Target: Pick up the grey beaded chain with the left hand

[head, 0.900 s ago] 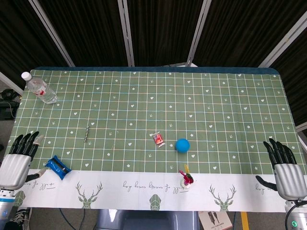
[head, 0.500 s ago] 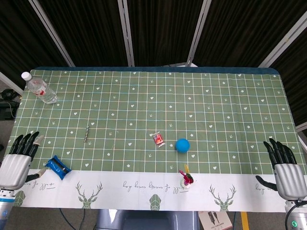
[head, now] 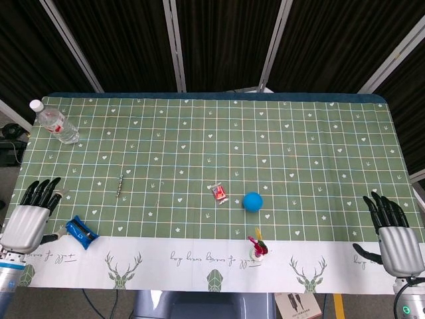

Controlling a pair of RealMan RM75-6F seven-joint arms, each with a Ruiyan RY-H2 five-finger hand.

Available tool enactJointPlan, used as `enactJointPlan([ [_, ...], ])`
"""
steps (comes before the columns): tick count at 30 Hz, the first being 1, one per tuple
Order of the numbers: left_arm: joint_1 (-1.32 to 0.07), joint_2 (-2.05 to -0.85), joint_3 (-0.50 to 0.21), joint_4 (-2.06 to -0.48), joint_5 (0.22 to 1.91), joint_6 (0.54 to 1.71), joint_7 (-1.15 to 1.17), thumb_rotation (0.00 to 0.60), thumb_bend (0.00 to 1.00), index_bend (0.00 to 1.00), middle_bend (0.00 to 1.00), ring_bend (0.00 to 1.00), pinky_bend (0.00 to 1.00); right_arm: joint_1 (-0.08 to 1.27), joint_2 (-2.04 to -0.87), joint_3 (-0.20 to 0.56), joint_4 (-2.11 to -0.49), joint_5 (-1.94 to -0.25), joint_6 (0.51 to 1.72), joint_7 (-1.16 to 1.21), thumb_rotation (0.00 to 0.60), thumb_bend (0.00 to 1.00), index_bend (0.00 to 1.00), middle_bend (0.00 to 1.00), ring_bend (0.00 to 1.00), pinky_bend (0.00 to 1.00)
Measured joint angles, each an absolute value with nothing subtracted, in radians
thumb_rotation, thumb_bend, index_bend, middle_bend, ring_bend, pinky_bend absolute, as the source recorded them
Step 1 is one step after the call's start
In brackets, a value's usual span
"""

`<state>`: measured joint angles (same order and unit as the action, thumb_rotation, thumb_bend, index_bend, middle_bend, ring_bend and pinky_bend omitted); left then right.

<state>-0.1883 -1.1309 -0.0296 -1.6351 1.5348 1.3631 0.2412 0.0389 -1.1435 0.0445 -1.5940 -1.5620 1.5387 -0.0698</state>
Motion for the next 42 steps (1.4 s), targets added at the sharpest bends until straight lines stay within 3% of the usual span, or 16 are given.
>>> enactJointPlan([
  [7, -0.285, -1.169, -0.064, -1.498, 1.551, 1.276, 0.266, 0.6, 0.11, 0.19, 0.0, 0.0, 0.0, 0.037, -1.142, 0.043, -1.592, -1.564, 1.542, -0.066, 0.6, 0.01, 0.06, 0.0, 0.0, 0.09],
  [17, -0.427, -1.323, -0.094, -1.242, 1.541, 1.112, 0.276, 0.6, 0.12, 0.2, 0.0, 0.0, 0.0, 0.036, -1.138, 0.043, -1.599, -1.556, 1.536, -0.055, 0.6, 0.01, 0.06, 0.0, 0.0, 0.09],
  [27, -0.509, -1.435, -0.103, -1.119, 1.494, 1.005, 0.291, 0.6, 0.13, 0.3, 0.0, 0.0, 0.0, 0.037, -1.131, 0.044, -1.607, -1.544, 1.525, -0.041, 0.6, 0.01, 0.06, 0.0, 0.0, 0.09],
  [42, -0.586, -1.558, -0.112, -0.994, 1.461, 0.942, 0.304, 0.6, 0.13, 0.26, 0.0, 0.0, 0.0, 0.038, -1.125, 0.046, -1.614, -1.532, 1.515, -0.03, 0.6, 0.0, 0.06, 0.0, 0.0, 0.09],
])
